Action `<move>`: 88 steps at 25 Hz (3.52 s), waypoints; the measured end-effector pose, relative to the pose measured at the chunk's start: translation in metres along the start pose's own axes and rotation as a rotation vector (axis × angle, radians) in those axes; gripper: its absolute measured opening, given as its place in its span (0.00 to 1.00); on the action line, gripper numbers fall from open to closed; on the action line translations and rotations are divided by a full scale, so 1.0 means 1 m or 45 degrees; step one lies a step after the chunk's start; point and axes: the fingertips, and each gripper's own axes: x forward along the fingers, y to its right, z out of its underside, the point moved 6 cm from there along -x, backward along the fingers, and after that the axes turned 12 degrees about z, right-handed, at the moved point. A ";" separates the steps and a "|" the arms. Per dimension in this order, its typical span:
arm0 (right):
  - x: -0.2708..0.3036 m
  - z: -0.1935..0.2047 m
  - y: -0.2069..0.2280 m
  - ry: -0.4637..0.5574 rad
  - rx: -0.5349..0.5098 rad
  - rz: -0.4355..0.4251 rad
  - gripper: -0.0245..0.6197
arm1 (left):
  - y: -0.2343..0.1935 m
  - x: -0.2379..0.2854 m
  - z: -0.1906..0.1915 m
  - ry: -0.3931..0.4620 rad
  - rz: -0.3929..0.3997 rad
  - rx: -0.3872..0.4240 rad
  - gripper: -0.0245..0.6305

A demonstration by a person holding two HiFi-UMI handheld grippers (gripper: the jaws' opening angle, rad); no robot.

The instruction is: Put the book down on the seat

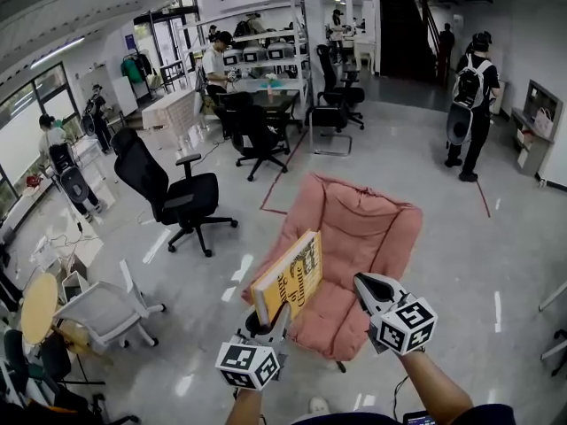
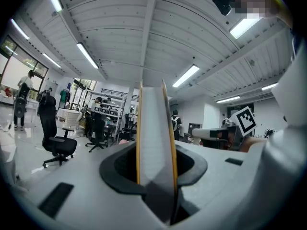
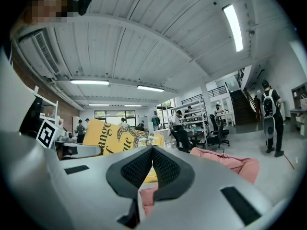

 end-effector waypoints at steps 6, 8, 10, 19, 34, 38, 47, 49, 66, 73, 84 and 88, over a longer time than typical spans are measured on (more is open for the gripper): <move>0.012 0.010 -0.001 -0.021 0.017 0.025 0.07 | -0.015 0.013 0.011 -0.018 0.023 -0.039 0.25; 0.013 0.011 0.002 -0.026 0.014 0.039 0.07 | -0.016 0.018 0.014 -0.025 0.042 -0.044 0.25; 0.012 0.011 0.005 -0.029 0.019 0.058 0.07 | -0.016 0.022 0.016 -0.039 0.062 -0.048 0.26; 0.007 0.007 0.016 -0.023 0.021 0.101 0.07 | -0.015 0.037 0.017 -0.064 0.100 -0.060 0.25; 0.022 0.014 0.057 -0.047 0.051 0.107 0.07 | -0.015 0.083 0.029 -0.116 0.105 -0.063 0.26; 0.029 0.019 0.073 -0.070 0.064 0.110 0.07 | -0.017 0.100 0.036 -0.136 0.095 -0.077 0.26; 0.054 0.027 0.104 -0.125 0.084 0.105 0.07 | -0.030 0.129 0.048 -0.174 0.047 -0.113 0.26; 0.060 0.032 0.108 -0.132 0.089 0.105 0.07 | -0.035 0.133 0.053 -0.187 0.034 -0.112 0.26; 0.098 0.061 0.171 -0.229 0.123 0.106 0.07 | -0.051 0.213 0.102 -0.349 -0.002 -0.087 0.26; 0.114 0.078 0.198 -0.298 0.145 0.106 0.07 | -0.057 0.239 0.127 -0.420 -0.029 -0.123 0.26; 0.141 0.109 0.221 -0.364 0.192 0.101 0.07 | -0.084 0.264 0.170 -0.543 -0.077 -0.128 0.26; 0.144 0.129 0.231 -0.403 0.205 0.115 0.07 | -0.085 0.276 0.188 -0.581 -0.071 -0.131 0.26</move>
